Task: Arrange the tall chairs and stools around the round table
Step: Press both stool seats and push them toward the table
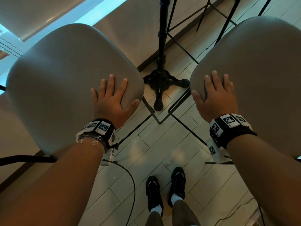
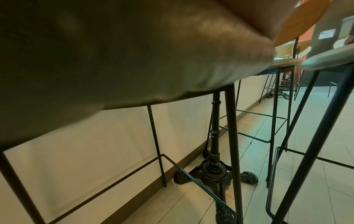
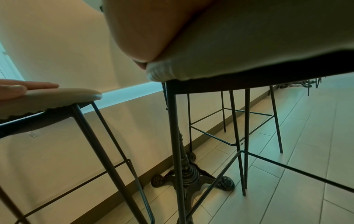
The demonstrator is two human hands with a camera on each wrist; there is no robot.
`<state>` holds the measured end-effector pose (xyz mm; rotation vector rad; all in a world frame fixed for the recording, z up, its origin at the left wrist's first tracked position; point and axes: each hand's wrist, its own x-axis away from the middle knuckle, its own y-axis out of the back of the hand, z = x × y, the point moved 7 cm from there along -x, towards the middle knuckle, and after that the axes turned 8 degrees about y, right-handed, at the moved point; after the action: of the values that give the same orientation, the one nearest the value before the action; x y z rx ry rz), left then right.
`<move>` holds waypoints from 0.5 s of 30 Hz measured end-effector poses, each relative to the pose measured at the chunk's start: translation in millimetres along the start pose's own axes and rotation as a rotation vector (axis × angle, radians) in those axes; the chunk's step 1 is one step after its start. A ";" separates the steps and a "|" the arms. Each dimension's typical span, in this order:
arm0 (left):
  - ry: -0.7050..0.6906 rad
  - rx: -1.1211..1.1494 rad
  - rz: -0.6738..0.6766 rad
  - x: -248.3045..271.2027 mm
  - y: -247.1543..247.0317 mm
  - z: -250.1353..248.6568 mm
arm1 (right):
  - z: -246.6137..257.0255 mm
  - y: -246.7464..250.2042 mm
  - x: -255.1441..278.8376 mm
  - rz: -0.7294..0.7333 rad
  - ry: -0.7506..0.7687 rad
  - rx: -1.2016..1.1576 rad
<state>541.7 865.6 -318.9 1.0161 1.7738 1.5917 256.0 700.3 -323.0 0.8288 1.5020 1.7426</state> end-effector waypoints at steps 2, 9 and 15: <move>-0.005 0.005 0.008 -0.5 -0.3 0.3 | -0.7 -0.7 0.5 -0.005 -0.002 0.002; 0.012 0.026 0.021 -0.5 -0.2 3.0 | -1.7 -1.7 -0.8 0.001 -0.007 -0.001; 0.016 0.035 0.009 -0.2 -1.5 7.0 | -1.0 3.4 0.1 -0.053 0.015 -0.030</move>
<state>547.1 869.5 -321.5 1.0317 1.8163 1.5835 254.8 699.5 -319.7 0.7554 1.4903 1.7314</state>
